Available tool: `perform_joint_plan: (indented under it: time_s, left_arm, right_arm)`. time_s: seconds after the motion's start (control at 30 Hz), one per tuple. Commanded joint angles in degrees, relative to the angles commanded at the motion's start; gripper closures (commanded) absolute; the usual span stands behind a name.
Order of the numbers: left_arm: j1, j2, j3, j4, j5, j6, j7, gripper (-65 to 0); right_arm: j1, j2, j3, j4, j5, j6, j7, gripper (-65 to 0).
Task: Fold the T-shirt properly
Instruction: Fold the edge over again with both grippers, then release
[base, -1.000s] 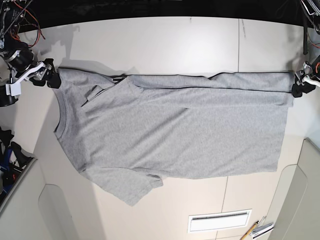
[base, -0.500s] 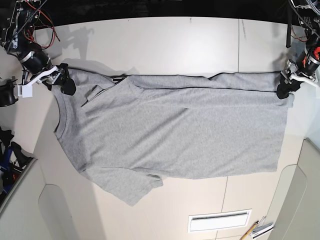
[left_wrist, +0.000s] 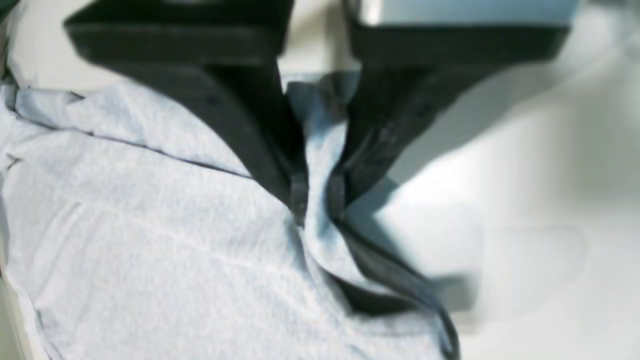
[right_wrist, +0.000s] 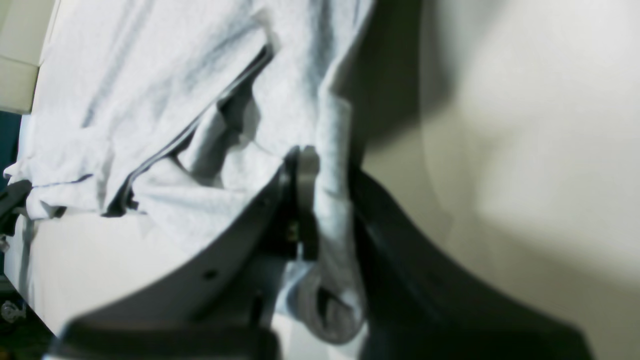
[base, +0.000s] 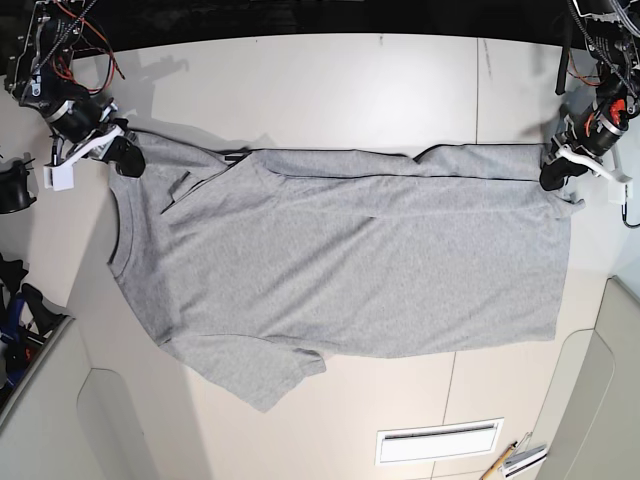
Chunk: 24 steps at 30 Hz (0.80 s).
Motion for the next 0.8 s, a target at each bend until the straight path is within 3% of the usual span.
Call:
perform_joint_plan:
  time_s: [0.13,0.43,0.6,0.8]
  left_arm:
    - [0.0,-1.5,0.0,0.1,-2.6,0.0,1.8,0.0]
    - [0.3,-2.3,0.0,1.4,-11.3,0.0,14.2,0.0]
    - [5.7,-2.3,0.0,7.1,-13.7,0.0,15.4,0.0]
    - [14.3,-2.5,-1.2,18.5,-11.3,0.0,15.4,0.0]
  right_arm:
    - [-0.2,1.6,0.0,0.0,0.0,0.17,-0.4,0.0]
    - [-3.1,7.1,0.0,0.5,2.6,0.44,-3.2,0.0]
    - [-8.8,9.2,0.1,4.3,3.1,0.44,-3.2,0.0]
    - [-14.3,10.7,0.1,10.9,3.0,0.42,-3.8,0.0]
